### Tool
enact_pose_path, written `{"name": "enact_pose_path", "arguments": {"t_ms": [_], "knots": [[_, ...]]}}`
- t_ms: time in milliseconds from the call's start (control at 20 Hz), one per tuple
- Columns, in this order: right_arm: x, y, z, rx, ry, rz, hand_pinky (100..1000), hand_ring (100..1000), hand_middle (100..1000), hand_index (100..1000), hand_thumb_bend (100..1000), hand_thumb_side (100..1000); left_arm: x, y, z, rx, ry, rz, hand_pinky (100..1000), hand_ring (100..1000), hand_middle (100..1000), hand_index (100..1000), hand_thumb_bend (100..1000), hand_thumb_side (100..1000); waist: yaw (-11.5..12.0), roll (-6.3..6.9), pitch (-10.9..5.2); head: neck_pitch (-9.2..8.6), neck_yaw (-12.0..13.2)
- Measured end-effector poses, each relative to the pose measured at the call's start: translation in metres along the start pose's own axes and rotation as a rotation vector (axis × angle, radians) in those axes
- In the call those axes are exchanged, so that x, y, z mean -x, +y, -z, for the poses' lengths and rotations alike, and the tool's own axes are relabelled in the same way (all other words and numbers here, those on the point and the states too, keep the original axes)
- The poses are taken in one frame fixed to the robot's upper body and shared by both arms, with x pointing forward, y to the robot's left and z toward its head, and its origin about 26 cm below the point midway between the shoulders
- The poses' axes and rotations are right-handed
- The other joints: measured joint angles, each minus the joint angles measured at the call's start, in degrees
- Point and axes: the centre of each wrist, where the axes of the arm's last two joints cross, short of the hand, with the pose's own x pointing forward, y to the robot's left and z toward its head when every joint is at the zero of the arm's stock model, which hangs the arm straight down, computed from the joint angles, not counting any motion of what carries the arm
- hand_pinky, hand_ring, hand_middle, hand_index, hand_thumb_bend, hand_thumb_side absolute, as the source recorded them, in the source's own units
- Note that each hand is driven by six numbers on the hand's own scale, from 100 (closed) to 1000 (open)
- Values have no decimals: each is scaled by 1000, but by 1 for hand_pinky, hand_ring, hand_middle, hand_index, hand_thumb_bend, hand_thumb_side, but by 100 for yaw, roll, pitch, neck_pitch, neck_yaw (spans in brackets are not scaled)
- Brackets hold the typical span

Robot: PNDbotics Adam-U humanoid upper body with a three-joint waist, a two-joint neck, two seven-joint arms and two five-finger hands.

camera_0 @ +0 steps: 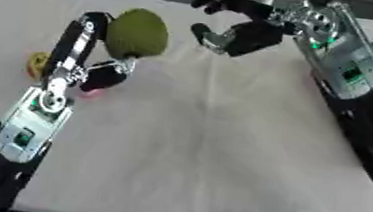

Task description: Pick up the objects with one hand, pass them to the other hand, and then place them into the box on the other side of the table.

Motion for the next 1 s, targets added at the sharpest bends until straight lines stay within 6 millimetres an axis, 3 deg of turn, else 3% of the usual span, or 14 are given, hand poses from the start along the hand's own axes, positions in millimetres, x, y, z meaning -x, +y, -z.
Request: {"name": "enact_pose_path", "arguments": {"t_ms": [300, 1000], "knots": [[2, 8, 8, -76, -16, 27, 923, 944, 975, 992, 100, 419, -5, -5, 4, 4, -22, -15, 633, 588, 512, 538, 100, 100, 7, -18, 0, 42, -5], [5, 15, 25, -46, 14, 30, 918, 939, 970, 1000, 100, 416, -15, -14, 6, 63, -104, -91, 634, 591, 514, 542, 100, 104, 31, -49, 0, 50, -131]]}}
